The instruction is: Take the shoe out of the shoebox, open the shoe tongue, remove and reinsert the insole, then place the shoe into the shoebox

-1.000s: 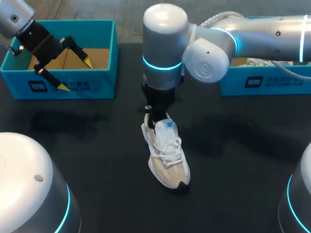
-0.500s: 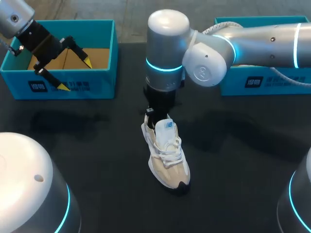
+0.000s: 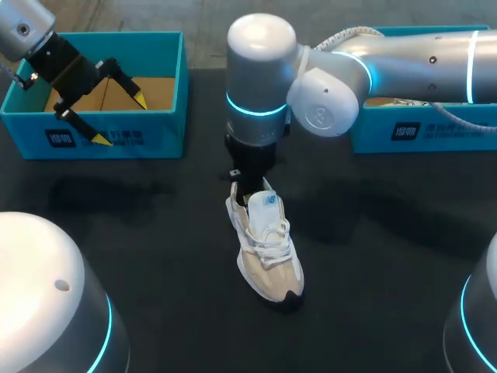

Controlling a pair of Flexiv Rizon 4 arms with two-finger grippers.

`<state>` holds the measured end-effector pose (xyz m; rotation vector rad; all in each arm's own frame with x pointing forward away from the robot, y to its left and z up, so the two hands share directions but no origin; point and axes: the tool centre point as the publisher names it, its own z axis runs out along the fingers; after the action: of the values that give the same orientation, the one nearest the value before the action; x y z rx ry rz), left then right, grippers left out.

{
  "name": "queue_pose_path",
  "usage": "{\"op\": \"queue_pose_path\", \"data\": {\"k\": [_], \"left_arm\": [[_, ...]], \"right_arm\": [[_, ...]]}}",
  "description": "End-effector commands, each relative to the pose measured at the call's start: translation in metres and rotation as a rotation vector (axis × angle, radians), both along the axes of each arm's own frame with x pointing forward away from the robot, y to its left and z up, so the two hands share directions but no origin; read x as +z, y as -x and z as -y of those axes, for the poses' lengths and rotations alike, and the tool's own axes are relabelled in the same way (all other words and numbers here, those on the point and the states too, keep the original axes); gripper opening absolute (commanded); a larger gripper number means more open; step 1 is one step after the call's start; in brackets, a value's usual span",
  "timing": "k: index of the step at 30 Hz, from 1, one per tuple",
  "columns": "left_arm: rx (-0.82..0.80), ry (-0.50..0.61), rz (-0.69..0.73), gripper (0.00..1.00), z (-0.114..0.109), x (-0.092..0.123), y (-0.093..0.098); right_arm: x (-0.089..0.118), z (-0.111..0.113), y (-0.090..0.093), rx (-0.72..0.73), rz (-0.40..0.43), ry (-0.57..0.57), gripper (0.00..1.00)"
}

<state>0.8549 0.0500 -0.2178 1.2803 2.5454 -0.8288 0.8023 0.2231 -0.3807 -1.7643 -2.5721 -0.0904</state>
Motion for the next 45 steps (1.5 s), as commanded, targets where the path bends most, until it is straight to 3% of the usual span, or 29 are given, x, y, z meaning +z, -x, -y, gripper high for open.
{"op": "queue_pose_path", "data": {"k": [1, 16, 25, 33, 45], "left_arm": [[-0.002, -0.003, -0.001, 1.0, 0.0, 0.0, -0.001], [-0.002, -0.003, -0.001, 1.0, 0.0, 0.0, -0.001], [-0.002, -0.003, -0.001, 1.0, 0.0, 0.0, -0.001], [-0.002, -0.003, -0.001, 1.0, 0.0, 0.0, -0.001], [-0.002, -0.003, -0.001, 1.0, 0.0, 0.0, -0.001]], "right_arm": [[-0.007, 0.0, -0.001, -0.003, 0.002, 0.008, 0.0], [-0.023, 0.001, 0.004, -0.004, -0.057, 0.056, 0.0], [0.007, 0.004, 0.014, -0.016, -0.077, 0.115, 0.0], [0.025, 0.013, 0.025, -0.037, -0.172, 0.15, 0.0], [0.027, 0.016, 0.055, -0.049, -0.298, 0.199, 0.0]]}}
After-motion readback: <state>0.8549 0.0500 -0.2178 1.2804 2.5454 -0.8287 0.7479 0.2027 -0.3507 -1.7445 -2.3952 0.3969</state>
